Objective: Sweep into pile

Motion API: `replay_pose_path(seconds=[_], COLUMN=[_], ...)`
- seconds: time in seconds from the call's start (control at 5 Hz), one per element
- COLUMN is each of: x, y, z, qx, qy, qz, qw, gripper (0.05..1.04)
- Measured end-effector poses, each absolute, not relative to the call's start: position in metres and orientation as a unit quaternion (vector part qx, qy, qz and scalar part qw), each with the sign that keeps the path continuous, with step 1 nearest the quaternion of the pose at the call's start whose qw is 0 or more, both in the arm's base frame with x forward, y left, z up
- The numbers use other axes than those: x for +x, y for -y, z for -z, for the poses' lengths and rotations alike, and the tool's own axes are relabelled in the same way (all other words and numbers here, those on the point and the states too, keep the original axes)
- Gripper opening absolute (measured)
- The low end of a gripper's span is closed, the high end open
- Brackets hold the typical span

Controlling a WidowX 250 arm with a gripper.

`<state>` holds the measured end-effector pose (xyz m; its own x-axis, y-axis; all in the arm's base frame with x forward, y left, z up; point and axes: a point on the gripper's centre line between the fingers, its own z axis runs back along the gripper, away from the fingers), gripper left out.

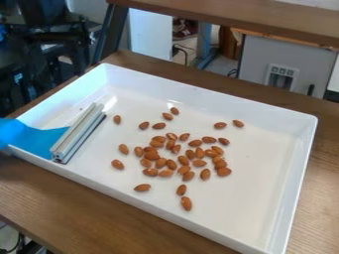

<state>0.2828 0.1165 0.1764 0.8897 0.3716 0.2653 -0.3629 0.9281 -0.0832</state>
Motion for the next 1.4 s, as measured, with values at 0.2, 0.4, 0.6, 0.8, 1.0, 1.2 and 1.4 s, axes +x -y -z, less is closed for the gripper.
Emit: replay_pose_path(seconds=[0.2, 0.4, 0.6, 0.8, 1.0, 1.2, 1.4], x=[0.283, 0.294, 0.301, 0.304, 0.306, 0.303, 0.3], y=[-0.117, -0.127, -0.134, -0.138, -0.14, -0.134, -0.13], z=[-0.169, -0.151, -0.142, -0.126, -0.109, -0.092, -0.083], qx=[-0.018, -0.004, 0.013, 0.024, 0.029, 0.025, 0.024], qy=[0.129, 0.126, 0.142, 0.149, 0.144, 0.13, 0.128], qz=[-0.191, -0.202, -0.192, -0.178, -0.162, -0.143, -0.131], qw=[0.973, 0.971, 0.971, 0.972, 0.976, 0.981, 0.983], gripper=[0.999, 0.999, 0.999, 0.999, 0.999, 0.999, 0.999])
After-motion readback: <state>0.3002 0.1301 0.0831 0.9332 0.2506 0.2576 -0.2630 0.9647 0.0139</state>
